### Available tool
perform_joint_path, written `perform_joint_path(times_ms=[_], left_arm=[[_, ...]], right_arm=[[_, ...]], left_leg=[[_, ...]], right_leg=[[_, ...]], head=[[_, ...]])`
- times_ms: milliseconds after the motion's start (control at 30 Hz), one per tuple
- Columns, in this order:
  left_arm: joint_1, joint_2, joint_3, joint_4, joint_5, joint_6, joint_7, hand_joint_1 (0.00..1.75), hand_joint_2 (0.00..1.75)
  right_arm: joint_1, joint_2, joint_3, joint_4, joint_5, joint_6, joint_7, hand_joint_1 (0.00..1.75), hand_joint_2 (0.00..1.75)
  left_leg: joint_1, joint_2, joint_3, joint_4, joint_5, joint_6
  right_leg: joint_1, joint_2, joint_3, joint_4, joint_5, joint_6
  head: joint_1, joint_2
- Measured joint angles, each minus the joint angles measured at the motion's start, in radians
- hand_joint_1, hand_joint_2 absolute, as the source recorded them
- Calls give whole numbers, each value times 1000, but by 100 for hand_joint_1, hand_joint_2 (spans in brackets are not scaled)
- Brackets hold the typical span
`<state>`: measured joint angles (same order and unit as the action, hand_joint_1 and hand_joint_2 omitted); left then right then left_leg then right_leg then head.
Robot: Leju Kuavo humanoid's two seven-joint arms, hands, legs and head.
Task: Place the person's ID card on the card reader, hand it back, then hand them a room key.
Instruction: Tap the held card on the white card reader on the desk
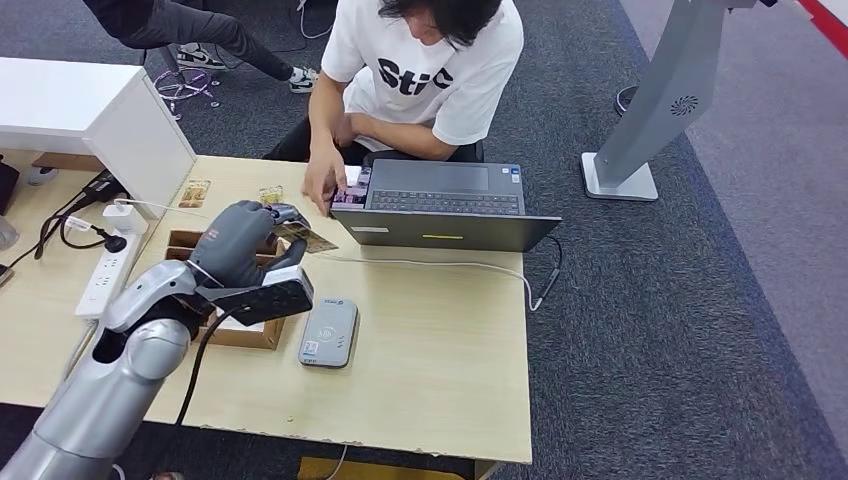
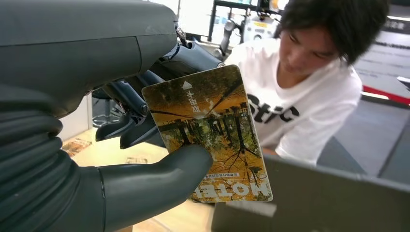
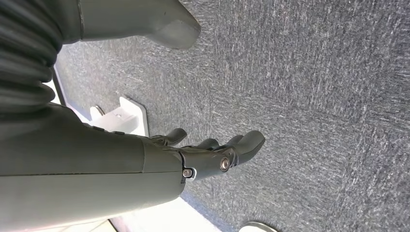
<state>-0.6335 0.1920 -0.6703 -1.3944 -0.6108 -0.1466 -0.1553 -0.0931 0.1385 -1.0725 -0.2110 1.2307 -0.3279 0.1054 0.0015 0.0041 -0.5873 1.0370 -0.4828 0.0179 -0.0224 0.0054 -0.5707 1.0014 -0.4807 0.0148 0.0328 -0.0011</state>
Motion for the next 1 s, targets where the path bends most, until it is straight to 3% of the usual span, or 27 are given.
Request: perform_joint_path(times_ms=[467, 1000], left_arm=[[14, 160, -106, -35, 58, -86, 43, 175, 175], [14, 189, -130, -31, 59, -86, 43, 175, 175]], right_arm=[[0, 3, -6, 1, 17, 2, 8, 0, 175], [0, 5, -6, 1, 17, 2, 8, 0, 175]], left_leg=[[0, 0, 0, 0, 0, 0], [0, 0, 0, 0, 0, 0]], right_leg=[[0, 0, 0, 0, 0, 0], [0, 0, 0, 0, 0, 0]], head=[[-1, 0], [0, 0]])
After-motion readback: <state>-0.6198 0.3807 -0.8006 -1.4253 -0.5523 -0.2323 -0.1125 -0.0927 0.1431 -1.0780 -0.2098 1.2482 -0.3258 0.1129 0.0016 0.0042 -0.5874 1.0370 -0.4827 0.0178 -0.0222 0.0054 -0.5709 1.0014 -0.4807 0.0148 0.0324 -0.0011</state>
